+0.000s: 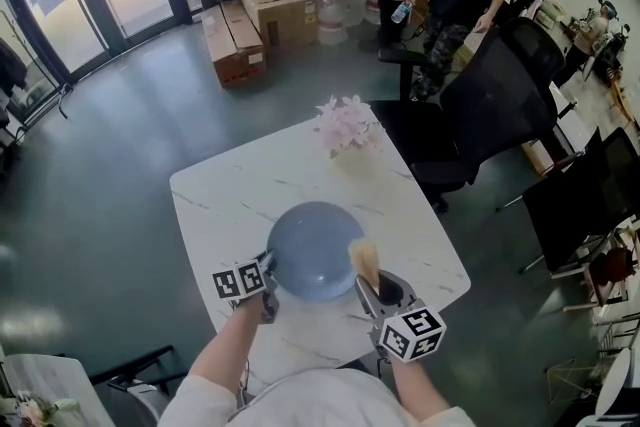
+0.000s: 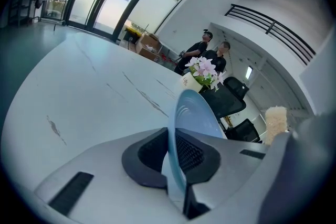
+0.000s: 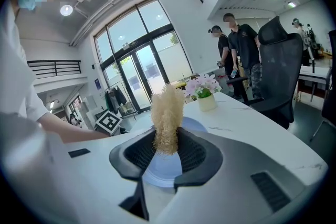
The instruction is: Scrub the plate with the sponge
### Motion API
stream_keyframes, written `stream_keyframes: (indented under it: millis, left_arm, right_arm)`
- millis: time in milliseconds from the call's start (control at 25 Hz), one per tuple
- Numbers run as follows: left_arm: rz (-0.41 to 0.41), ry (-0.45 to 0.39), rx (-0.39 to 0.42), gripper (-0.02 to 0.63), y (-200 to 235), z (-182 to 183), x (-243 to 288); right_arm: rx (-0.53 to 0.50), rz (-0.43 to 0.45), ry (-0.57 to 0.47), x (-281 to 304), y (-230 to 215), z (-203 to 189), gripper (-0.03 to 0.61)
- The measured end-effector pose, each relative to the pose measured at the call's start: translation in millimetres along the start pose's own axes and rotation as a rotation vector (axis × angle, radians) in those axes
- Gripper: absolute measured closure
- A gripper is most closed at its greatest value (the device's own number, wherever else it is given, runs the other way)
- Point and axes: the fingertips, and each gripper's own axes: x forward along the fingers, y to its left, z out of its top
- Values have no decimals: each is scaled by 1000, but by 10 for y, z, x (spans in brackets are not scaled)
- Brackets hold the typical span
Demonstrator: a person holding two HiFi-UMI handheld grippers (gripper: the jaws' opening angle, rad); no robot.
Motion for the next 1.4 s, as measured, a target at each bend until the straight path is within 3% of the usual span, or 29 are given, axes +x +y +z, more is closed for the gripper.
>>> stream_keyframes:
  millis: [760,1400]
  left_arm:
    - [-165,-253,53,571,-621,268,-1026]
    - [-171,-338,177,571,-764,76,-1609]
  right_arm:
    - [-111,26,-25,-163,598,19,457]
    - [-355,92,66,38,1249,-226,457]
